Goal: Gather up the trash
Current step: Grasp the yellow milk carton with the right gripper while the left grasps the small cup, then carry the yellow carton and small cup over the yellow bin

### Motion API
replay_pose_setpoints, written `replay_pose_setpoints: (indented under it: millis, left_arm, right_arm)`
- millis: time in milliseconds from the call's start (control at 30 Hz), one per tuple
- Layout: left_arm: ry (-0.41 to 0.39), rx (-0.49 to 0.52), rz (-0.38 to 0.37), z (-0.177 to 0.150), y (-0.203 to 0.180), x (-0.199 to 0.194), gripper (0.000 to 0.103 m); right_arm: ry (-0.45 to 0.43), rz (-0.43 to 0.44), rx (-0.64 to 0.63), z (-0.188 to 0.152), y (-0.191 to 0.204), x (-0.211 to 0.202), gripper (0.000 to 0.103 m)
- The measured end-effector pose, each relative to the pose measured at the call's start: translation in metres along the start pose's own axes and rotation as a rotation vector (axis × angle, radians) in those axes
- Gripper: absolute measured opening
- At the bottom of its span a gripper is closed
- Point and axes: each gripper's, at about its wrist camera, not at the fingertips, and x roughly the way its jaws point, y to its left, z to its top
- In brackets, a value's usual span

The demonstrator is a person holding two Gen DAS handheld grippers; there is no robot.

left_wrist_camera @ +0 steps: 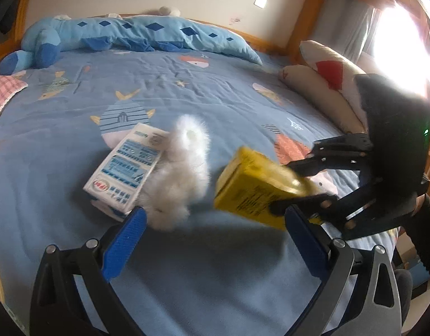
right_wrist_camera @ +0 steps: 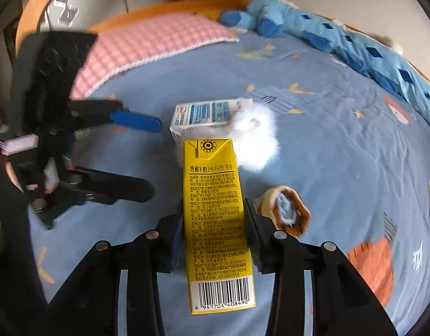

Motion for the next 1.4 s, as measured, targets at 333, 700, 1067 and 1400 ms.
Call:
replay_pose_setpoints:
  millis: [333,700,1067,1400]
  left_arm:
    - [0.004,0.072,-0.087,0.024,-0.033,0.050,0.099]
    - [0.103,0.199,-0.085,0.040,-0.064,0.119,0.097]
    - [0.109,0.151,-0.066,0.032,-0.065,0.117,0.040]
    - [0.038,0.158,-0.151,-0.007,-0.124,0.055,0.040]
  right_arm:
    - [-0.090,-0.080,0.188,-0.047,-0.051,-0.040,0.038]
    - [-0.142,-0.133,0.344,-0.087,-0.097,-0.058,0.038]
    - [-0.208,-0.124,0.448,-0.121,-0.099,-0.086,0.038]
    - [-0.305,-0.145,0.481,-0.143,-0.046,-0.128,0.038]
